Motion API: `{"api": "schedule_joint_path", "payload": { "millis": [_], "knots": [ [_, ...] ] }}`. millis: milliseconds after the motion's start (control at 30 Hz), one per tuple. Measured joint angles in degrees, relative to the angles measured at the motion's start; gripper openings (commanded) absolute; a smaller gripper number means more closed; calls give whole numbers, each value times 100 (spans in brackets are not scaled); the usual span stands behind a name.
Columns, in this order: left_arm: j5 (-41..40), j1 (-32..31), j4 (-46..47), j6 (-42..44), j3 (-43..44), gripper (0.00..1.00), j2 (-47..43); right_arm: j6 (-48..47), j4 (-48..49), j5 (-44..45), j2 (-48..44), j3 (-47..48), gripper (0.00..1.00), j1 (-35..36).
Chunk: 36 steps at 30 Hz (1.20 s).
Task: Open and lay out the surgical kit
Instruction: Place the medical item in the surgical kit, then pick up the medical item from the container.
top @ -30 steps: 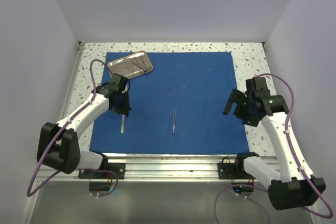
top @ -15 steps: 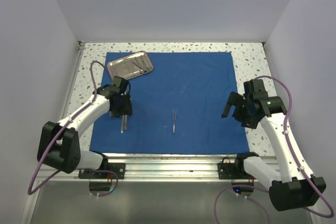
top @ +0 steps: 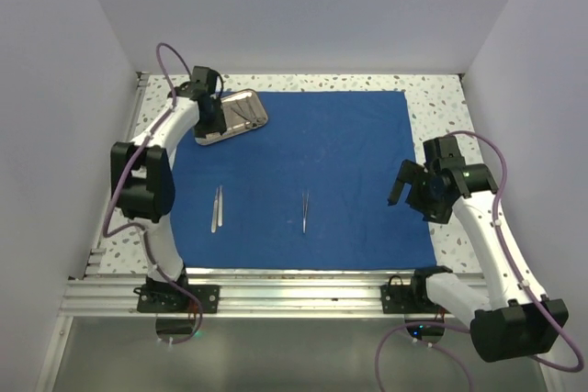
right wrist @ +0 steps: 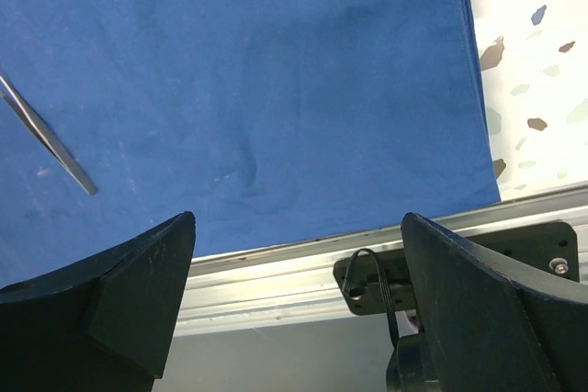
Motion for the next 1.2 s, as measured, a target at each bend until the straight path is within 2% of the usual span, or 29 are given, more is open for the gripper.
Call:
{"api": "schedule_joint_path", "payload": {
  "millis": [200, 433, 800, 1200],
  "knots": [
    [-63, 337, -192, 297, 1969, 49, 1589, -24, 11, 55, 238, 22, 98, -17],
    [13, 588, -306, 494, 2857, 50, 2275, -120, 50, 186, 481, 120, 98, -37],
    [337, 911, -269, 597, 3086, 50, 2706, -201, 151, 256, 789, 136, 99, -107],
    [649, 1093, 20, 579, 2706, 49, 2778, -219, 168, 310, 833, 140, 98, -173]
  ]
}}
